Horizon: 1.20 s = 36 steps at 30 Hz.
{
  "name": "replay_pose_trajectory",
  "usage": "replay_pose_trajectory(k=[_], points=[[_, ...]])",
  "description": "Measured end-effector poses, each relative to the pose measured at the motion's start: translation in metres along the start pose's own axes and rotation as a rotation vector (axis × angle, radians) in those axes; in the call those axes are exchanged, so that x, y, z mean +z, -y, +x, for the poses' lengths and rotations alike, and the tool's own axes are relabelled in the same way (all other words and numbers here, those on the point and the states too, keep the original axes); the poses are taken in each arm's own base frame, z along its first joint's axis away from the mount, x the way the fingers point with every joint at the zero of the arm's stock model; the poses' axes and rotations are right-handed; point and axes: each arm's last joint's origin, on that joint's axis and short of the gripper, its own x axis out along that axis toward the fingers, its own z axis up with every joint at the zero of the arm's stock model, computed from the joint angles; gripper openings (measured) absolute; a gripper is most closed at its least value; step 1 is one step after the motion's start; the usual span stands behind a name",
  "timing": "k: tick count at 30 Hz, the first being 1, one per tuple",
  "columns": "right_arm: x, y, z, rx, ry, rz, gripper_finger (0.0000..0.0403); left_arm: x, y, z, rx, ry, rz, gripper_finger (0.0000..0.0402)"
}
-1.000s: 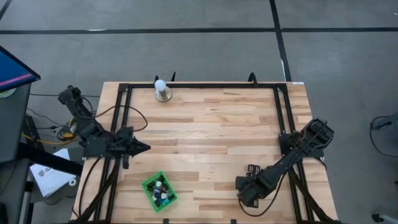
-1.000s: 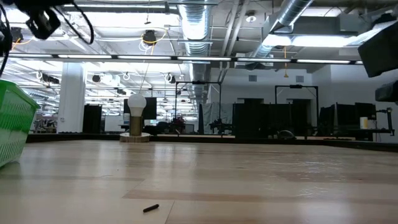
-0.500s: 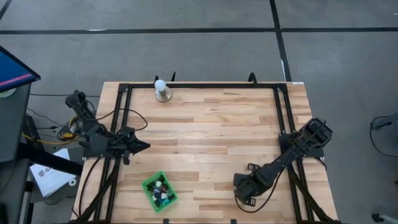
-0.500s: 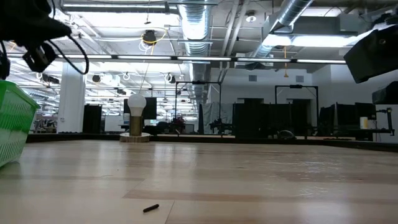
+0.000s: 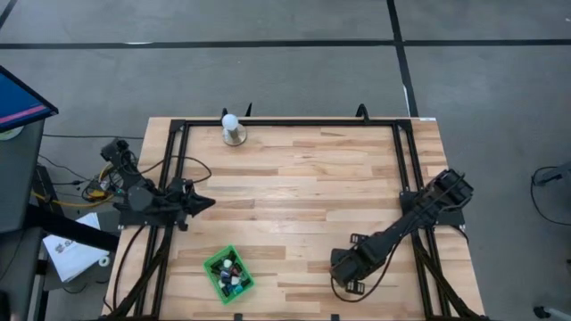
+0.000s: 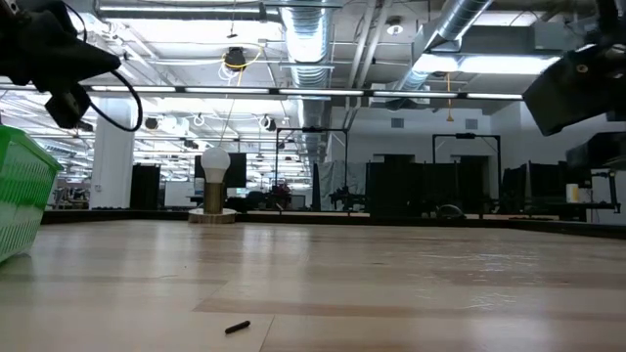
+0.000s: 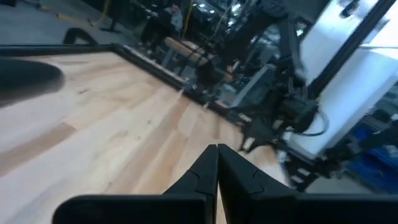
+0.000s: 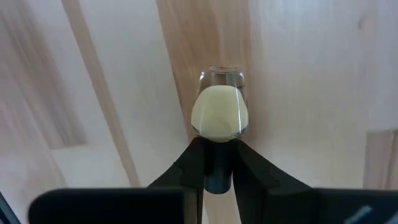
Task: Pick & Place Nail Polish
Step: Put the black yellow nail polish bottle into the green basket
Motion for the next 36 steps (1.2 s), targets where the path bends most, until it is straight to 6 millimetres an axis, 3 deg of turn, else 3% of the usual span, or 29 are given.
replay_pose_trajectory(k=[12,16,22,28,32,36], points=[[0.024,0.000,-0.010,0.009,0.126,0.023,0.0044,-0.006,0.001,0.004,0.053,-0.003,0.047,0.0003],[0.036,-0.005,-0.022,0.036,0.177,0.008,0.0044,-0.007,0.003,0.006,0.054,-0.008,0.011,0.0005],[0.075,-0.010,-0.053,0.124,0.358,-0.053,0.0044,-0.008,0.006,0.007,0.010,-0.033,-0.002,0.0005],[0.115,-0.002,-0.086,0.182,0.571,-0.106,0.0044,-0.009,0.008,0.006,-0.076,-0.087,0.045,0.0006],[0.140,0.001,-0.096,0.175,0.640,-0.153,0.0044,-0.009,0.011,0.006,-0.146,-0.117,0.052,0.0005],[0.171,-0.016,-0.099,0.192,0.675,-0.271,0.0044,-0.003,0.016,0.004,-0.261,-0.100,0.080,0.0003]])
